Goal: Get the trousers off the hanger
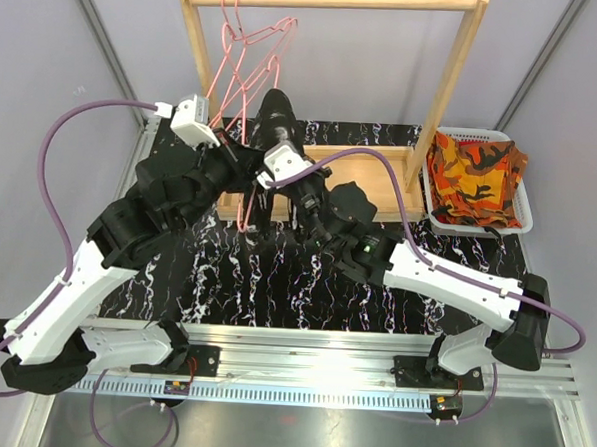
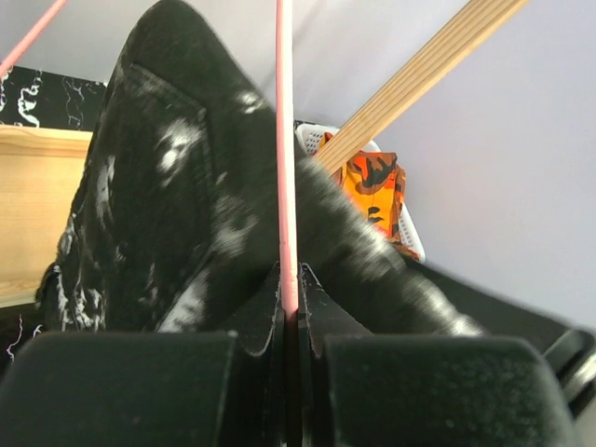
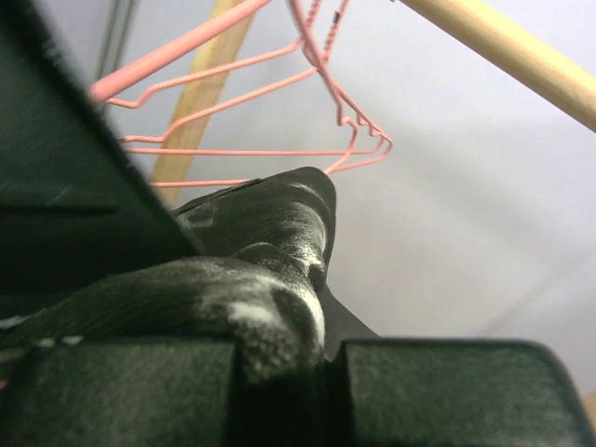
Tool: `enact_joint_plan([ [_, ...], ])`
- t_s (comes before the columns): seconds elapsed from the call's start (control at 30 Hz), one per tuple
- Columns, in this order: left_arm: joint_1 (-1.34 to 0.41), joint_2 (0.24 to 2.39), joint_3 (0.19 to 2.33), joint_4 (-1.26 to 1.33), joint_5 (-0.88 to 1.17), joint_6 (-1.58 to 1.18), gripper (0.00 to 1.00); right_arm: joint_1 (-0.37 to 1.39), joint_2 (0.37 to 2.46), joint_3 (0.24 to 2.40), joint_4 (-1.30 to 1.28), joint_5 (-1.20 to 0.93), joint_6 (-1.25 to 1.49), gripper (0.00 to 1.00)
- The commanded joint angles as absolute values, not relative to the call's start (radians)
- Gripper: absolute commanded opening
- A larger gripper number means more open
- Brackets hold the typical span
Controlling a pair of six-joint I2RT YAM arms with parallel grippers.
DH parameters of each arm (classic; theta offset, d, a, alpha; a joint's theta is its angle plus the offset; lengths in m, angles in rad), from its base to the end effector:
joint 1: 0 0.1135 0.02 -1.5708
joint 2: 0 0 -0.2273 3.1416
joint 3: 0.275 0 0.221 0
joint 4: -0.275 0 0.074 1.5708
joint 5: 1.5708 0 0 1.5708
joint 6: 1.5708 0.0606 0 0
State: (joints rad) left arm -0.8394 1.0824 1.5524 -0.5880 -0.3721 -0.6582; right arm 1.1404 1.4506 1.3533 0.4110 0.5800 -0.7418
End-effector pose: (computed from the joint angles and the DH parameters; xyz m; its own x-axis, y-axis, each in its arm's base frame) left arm 0.1536 -0.1381 0.4487 -0.3388 -0.4756 -0.8118 0.3096 0.7584 -0.5736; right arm 0.1674 0.2850 0.4167 0.4616 -0.3491 -0.8155 -0.3131 0.7960 -0.5180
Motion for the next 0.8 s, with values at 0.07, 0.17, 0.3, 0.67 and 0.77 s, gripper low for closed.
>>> enact_joint_plan([
  [0.07,-0.834,1.058,1.444,-0.561,-0.379,-0.653,0.0,1.077,1.336,1.479,0.563,0.618,-0.747,0.0],
  [0.17,-0.834,1.042,1.404,-0.552,-0.4,-0.658,0.0,1.062,1.304,1.476,0.549,0.621,-0.739,0.0],
  [0.3,-0.828,1.042,1.381,-0.564,-0.417,-0.652,0.0,1.043,1.267,1.471,0.522,0.626,-0.739,0.0],
  [0.67,-0.824,1.078,1.282,-0.551,-0.408,-0.638,0.0,0.917,1.272,1.721,0.158,0.638,-0.594,0.0],
  [0.77,-0.824,1.075,1.252,-0.545,-0.403,-0.634,0.0,0.899,1.281,1.781,0.095,0.658,-0.587,0.0],
])
